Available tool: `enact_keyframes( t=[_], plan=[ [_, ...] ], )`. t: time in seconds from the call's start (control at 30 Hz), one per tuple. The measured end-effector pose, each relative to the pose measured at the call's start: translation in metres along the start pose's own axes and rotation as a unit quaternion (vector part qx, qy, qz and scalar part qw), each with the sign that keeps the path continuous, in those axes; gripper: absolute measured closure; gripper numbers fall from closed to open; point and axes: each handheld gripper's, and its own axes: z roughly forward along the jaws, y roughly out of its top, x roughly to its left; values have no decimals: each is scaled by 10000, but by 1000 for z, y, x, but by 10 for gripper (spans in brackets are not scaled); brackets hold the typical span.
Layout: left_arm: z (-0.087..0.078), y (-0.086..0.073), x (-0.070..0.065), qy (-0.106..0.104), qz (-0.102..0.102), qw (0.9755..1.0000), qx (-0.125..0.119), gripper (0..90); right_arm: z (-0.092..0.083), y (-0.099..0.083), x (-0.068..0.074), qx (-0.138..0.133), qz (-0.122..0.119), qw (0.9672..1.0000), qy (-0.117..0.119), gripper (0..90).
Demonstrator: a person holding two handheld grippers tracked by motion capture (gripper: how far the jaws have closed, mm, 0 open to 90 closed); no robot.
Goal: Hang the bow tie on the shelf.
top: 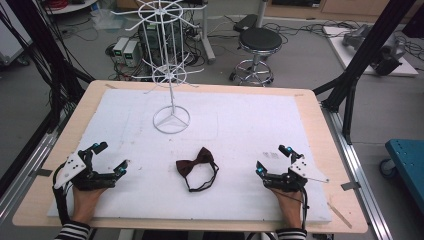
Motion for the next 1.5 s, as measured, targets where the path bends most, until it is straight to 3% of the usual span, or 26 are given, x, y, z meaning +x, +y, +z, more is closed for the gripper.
enact_keyframes(
  t=[0.47, 0.6, 0.8, 1.07, 1.13, 1.17, 1.23, 1.43, 1.5],
  plan=[
    [0, 0, 0, 6, 5, 10000, 2, 17, 0, 1, 0, 7, 60, 10000, 1, 10],
    [0, 0, 0, 11, 1, 10000, 4, 17, 1, 2, 1, 131, 80, 9999, -4, 10],
    [0, 0, 0, 13, 0, 10000, 1, 17, 4, 5, 1, 227, 71, 9997, 76, 10],
    [0, 0, 0, 10, -1, 10000, 1, 17, 11, 26, 4, 376, -15, 9985, 408, 10],
    [0, 0, 0, 18, 4, 10000, -4, 17, 18, 37, 7, 593, -165, 9966, 551, 10],
    [0, 0, 0, 18, 9, 10000, -2, 17, 18, 37, 7, 593, -165, 9966, 551, 10],
    [0, 0, 0, 12, 0, 10000, -1, 17, 24, 47, 11, 656, -216, 9945, 788, 10],
    [0, 0, 0, 15, 8, 10000, -2, 17, 42, 64, 17, 1037, -411, 9862, 1221, 10],
    [0, 0, 0, 13, 14, 10000, 4, 17, 45, 66, 17, 1063, -463, 9849, 1283, 10]
  ],
)
